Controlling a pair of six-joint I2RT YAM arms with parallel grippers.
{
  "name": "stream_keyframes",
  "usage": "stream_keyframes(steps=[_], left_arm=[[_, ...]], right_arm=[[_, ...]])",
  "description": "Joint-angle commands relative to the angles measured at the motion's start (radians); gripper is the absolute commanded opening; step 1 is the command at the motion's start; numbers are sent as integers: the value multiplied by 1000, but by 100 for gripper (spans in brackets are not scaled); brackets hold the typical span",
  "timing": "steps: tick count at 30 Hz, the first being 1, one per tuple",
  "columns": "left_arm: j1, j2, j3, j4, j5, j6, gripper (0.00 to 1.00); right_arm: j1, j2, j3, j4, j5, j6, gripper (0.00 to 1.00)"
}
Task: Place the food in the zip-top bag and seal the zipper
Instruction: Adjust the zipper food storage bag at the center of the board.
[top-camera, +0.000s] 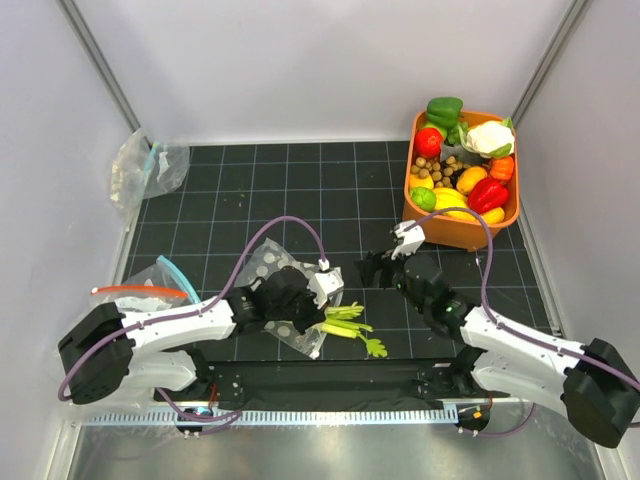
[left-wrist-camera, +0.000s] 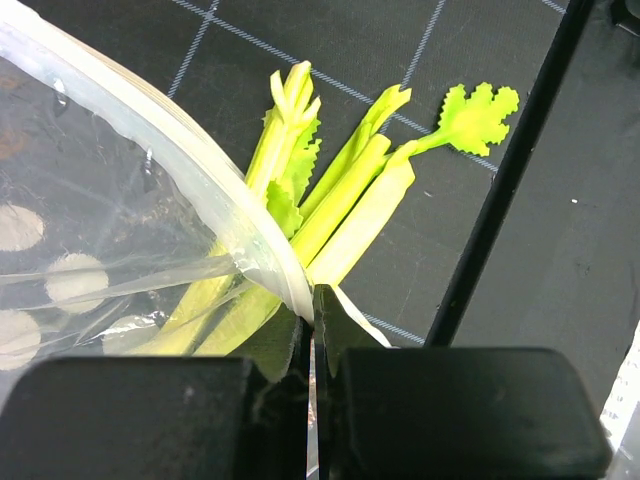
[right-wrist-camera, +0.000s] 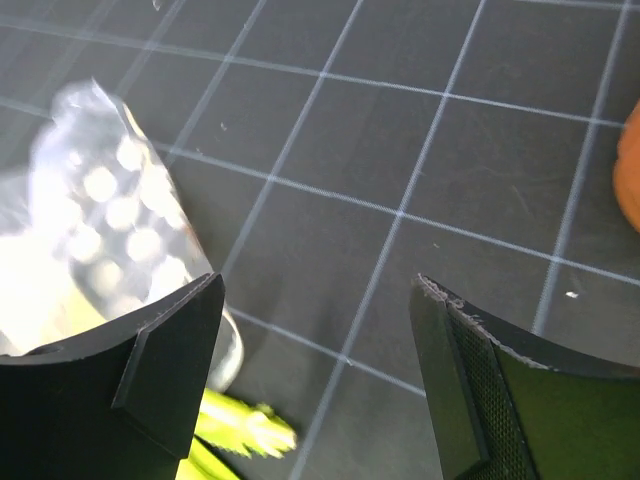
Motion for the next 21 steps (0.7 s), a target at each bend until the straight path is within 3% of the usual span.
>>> stream_keyframes(steps=[1,8,15,18,21], left_arm=[[-7,2,31,11,21,6,2],[-9,5,31,9,11,5,3],[-18,9,34,9,10,8,4],[-22,9,36,9,10,9,4],[-27,9,37,11,5,9,4]], right_arm=[[-58,39,24,115,-245,134,81],[-78,189,82,190,-477,246,80],[-78,317,131,231,-551,275,77],[-78,341,143,225,-537,260,71],[-78,353,136,236,-522,246,58]])
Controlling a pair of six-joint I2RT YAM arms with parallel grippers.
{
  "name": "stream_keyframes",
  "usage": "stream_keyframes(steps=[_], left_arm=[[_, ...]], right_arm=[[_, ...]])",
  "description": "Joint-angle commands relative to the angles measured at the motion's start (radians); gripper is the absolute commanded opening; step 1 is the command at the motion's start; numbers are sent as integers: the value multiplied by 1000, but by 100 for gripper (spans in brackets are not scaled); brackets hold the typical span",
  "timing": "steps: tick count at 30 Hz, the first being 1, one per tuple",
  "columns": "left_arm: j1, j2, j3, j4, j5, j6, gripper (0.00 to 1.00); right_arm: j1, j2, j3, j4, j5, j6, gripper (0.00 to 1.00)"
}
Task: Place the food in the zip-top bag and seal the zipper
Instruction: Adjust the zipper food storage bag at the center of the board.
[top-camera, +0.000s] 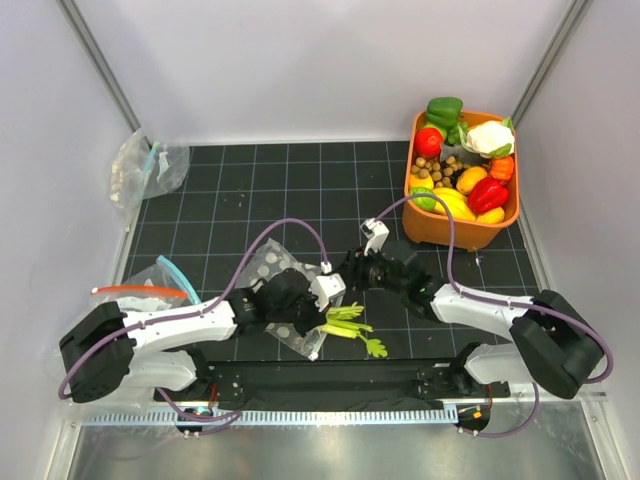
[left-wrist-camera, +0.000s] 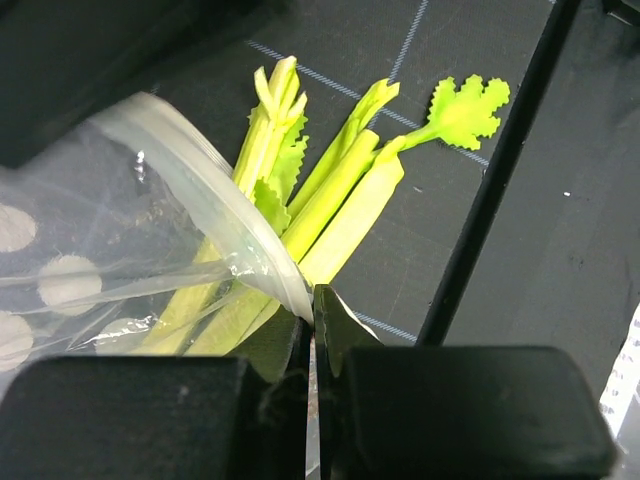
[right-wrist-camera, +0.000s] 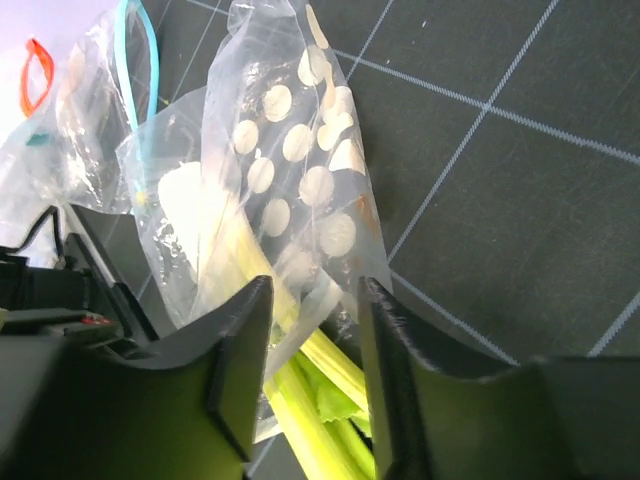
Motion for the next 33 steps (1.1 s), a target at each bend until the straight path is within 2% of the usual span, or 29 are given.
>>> stream_keyframes(steps=[1,2,3,4,6,8,14,20,21,22,24,27,28,33], left_arm=[[-9,4,37,11,4,9,5],[-9,6,37,9,-2,9,7],[-11,4,39,11,-13,7,10],[-11,6,39,9,-16,3,19],[-11,4,37,8,-27,1,26],[-11,4,37,8,-53,-3,38],[-23,-3,39,-5,-117,-14,44],[-29,-95,20,-29,-286,-74,50],[-28,-112,8,-28,-385,-122,52],[-28,-124,3,-29,-450,-149,60],[-26,-146,-7,-29,-539,-176,66],[-21,-143,2,-70,-707,-337,97],[-12,-135,25,-104,-775,-391,100],[41,-92,46,-221,-740,-676,100]], right_arm=[[-4,5,25,79,3,-6,43],[-4,4,10,90,18,-6,29],[-4,-15,2,87,44,6,11],[-8,-27,-7,74,127,15,1],[-14,-65,-50,54,202,44,1],[-17,-156,-83,3,363,61,1],[-16,-393,-211,-159,518,127,3],[-16,-457,-225,-266,606,147,8],[-16,-448,-222,-267,614,152,8],[-17,-438,-220,-269,618,159,8],[-17,-414,-209,-273,618,160,8],[-16,-400,-200,-275,618,150,7],[-16,-406,-200,-275,625,150,6],[-17,-441,-208,-286,652,147,6]])
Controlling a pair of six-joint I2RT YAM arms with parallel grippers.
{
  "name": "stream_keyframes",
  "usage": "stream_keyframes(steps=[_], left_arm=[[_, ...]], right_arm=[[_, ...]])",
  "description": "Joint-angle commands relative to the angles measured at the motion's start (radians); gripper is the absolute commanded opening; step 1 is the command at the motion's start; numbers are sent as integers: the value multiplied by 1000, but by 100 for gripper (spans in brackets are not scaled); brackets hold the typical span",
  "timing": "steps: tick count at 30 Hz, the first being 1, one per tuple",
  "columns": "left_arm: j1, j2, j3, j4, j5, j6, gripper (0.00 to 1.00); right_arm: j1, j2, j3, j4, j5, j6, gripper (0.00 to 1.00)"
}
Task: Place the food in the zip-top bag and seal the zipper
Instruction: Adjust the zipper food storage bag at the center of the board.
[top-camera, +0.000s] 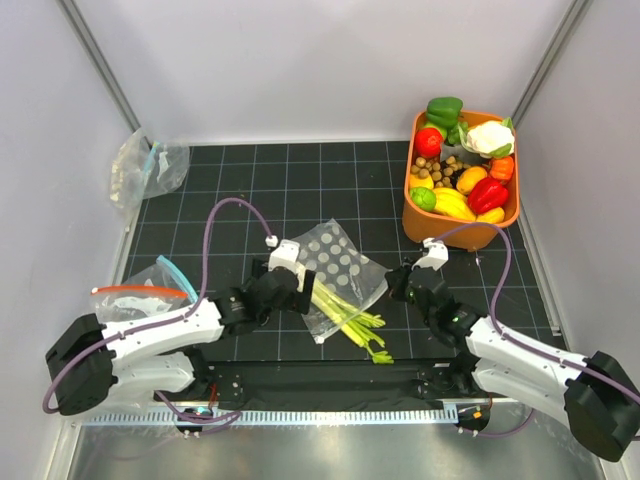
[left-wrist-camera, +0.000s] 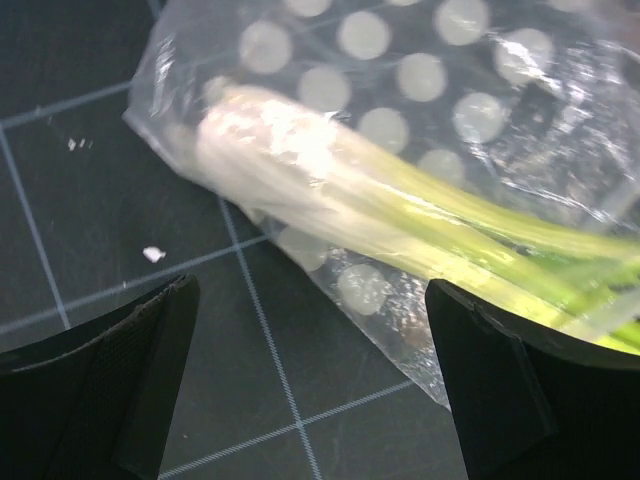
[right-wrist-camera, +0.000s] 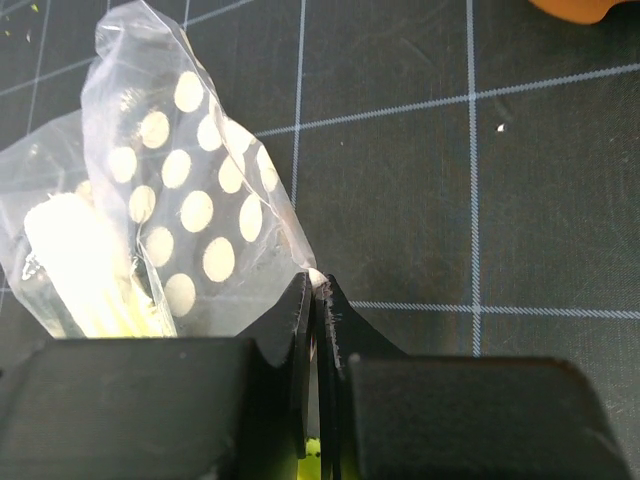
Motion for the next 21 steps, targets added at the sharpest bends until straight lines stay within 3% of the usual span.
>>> stream_keyframes(steps=[1,14,18,21], left_arm=[[29,27,42,-81,-77,-282,100],[46,148,22,109,-99,-662,100],[45,280,54,109,-117,-792,100],[46,389,134,2,-166,-904,100]], right_arm=[[-1,-30,21,4,53,8,6],[-1,-18,23,16,25,2,5],[-1,-26,23,17,22,5,5],[-1,-32,20,17,22,5,5]])
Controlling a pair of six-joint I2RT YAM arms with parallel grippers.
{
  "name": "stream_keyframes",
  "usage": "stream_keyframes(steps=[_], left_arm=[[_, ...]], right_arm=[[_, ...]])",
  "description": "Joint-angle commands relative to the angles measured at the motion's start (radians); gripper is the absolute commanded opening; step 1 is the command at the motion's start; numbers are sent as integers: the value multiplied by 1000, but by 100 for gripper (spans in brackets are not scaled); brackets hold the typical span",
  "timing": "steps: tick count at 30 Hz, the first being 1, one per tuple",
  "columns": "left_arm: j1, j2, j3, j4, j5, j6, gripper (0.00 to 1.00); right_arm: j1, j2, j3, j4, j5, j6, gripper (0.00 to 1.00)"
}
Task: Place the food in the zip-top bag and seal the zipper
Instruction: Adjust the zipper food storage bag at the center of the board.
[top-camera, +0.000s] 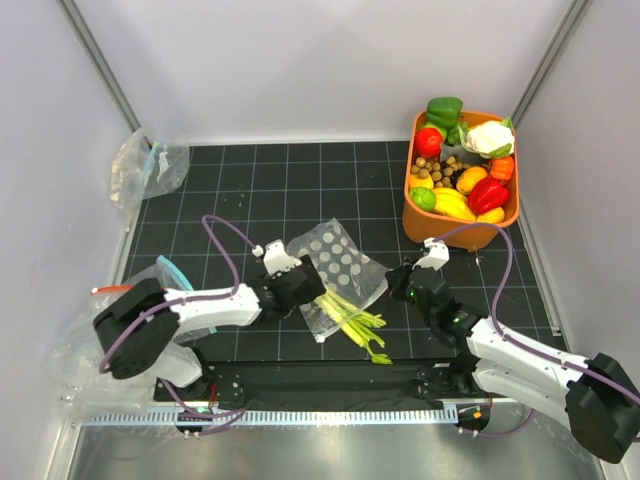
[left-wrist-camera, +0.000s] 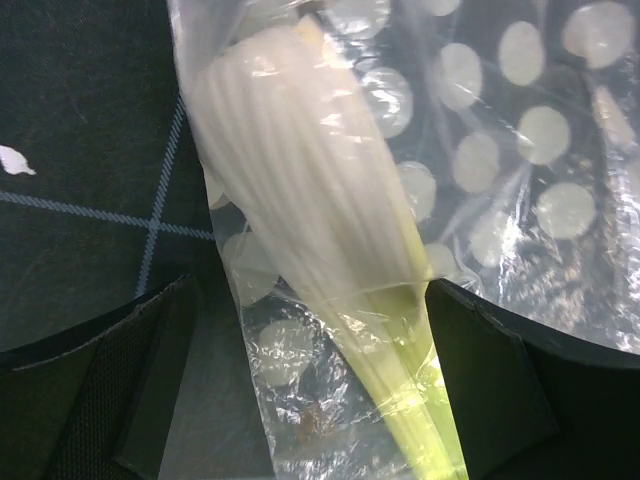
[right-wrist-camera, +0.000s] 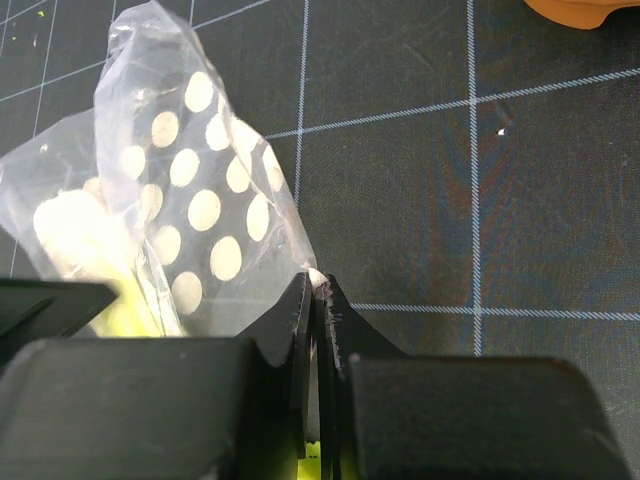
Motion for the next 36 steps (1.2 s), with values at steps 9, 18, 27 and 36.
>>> stream_keyframes(steps=[9,18,27,36], left_arm=[[168,240,260,-13,83,46,49],[310,450,574,-106,260,495,11],[308,544,676,-231,302,784,27],[307,351,566,-212,294,738,94]], right_arm=[[5,-5,12,38,-46,-16,1],[151,216,90,150,-177,-148,6],[333,327,210,123,-240,-294,57],[333,175,166,86,-171,-316,70]])
